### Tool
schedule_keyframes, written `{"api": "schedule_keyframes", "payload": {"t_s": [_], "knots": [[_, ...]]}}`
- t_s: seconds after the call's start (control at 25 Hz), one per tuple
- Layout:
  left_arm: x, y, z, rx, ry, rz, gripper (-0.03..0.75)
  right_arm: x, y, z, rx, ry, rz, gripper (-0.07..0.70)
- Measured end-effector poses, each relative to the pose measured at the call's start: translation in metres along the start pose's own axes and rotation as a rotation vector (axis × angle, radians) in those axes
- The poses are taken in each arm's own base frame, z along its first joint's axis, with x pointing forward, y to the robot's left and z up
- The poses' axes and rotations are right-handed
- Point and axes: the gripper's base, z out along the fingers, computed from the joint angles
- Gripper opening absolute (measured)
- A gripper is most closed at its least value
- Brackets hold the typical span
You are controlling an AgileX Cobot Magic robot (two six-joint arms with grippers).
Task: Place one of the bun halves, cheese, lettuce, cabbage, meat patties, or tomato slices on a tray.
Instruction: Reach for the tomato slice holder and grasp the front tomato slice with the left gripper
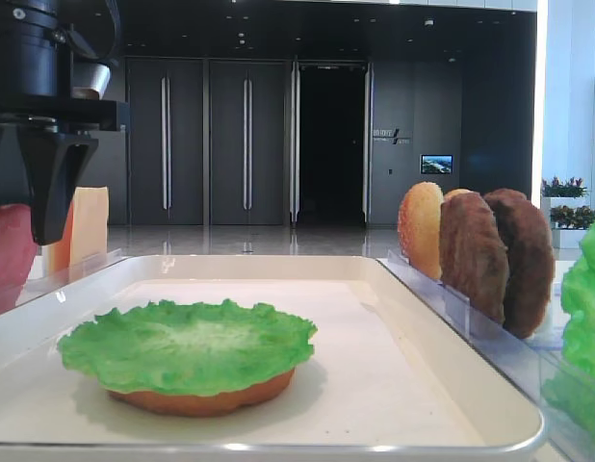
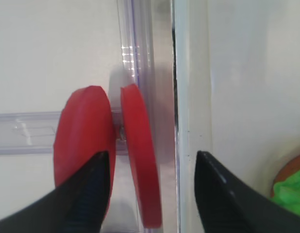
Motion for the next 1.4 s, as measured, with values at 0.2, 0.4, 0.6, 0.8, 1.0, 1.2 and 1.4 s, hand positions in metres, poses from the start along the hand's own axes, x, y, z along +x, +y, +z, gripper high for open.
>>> {"api": "schedule_keyframes", "payload": {"t_s": [0.2,0.4,0.6,0.8,1.0,1.2,1.4], "knots": [[0.0,0.0,0.0,-0.002,-0.001,0.002,0.326,0.0,0.0,0.0,0.0,0.0,0.0,0.44],[0.0,0.001,0.0,-0.007,-0.004,0.006,0.172,0.0,0.0,0.0,0.0,0.0,0.0,0.44],[-0.001,0.001,0.0,-0.016,-0.008,0.012,0.062,0.0,0.0,0.0,0.0,0.0,0.0,0.44],[-0.001,0.001,0.0,-0.016,-0.008,0.012,0.062,0.0,0.0,0.0,0.0,0.0,0.0,0.44],[0.0,0.002,0.0,-0.018,-0.005,0.012,0.062,0.0,0.0,0.0,0.0,0.0,0.0,0.44],[-0.002,0.002,-0.007,-0.018,-0.011,0.008,0.06,0.0,0.0,0.0,0.0,0.0,0.0,0.44],[-0.01,0.003,-0.037,0.023,-0.09,-0.013,0.06,0.0,0.0,0.0,0.0,0.0,0.0,0.44]]}}
